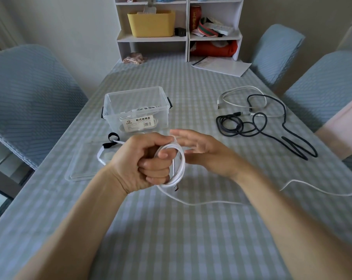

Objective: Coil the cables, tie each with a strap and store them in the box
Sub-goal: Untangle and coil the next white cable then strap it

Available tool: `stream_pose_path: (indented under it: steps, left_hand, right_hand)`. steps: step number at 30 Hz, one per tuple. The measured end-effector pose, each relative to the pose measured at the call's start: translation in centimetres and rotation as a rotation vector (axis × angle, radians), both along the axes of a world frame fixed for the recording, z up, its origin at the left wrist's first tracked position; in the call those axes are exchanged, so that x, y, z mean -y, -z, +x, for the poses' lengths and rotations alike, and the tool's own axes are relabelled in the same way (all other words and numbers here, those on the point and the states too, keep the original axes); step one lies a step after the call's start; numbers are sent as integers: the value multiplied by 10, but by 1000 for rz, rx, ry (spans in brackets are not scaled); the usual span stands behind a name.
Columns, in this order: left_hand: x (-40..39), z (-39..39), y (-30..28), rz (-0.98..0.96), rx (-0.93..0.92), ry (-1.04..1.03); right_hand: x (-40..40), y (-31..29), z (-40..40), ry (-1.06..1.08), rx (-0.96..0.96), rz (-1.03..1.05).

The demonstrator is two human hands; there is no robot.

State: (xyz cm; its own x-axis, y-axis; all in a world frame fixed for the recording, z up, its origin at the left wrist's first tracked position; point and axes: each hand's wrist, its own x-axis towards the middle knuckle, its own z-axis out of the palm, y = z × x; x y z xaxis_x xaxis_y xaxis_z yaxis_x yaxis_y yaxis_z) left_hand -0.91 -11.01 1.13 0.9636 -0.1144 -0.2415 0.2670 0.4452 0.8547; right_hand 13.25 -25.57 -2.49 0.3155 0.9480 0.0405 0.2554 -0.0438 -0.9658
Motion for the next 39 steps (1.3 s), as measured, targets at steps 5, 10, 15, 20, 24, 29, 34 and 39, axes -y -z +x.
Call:
stream_pose_path:
  steps: [5, 10, 15, 20, 24, 29, 34, 39]
  left_hand:
    - [0, 3, -1, -76, 36, -170]
    - [-5, 10, 3, -170, 74, -456]
    - [-7, 14, 11, -330, 101, -538]
    - [6, 22, 13, -398, 179, -628]
    - [13, 24, 18, -314, 231, -645]
    - [23, 22, 19, -196, 279, -632]
    - [21, 26, 23, -176, 223, -725]
    - [16, 33, 34, 36, 55, -673]
  right_hand:
    - [-1, -1, -6, 58, -36, -2]
    - [4, -3, 1, 339, -8, -26]
    - [7, -1, 7, 461, 105, -96]
    - [2, -8, -6, 331, -125, -146]
    - [2, -16, -12, 239, -422, -173]
    - [6, -14, -7, 193, -441, -226]
    - [14, -16, -4, 148, -84, -326]
    - [19, -16, -8, 195, 546, -411]
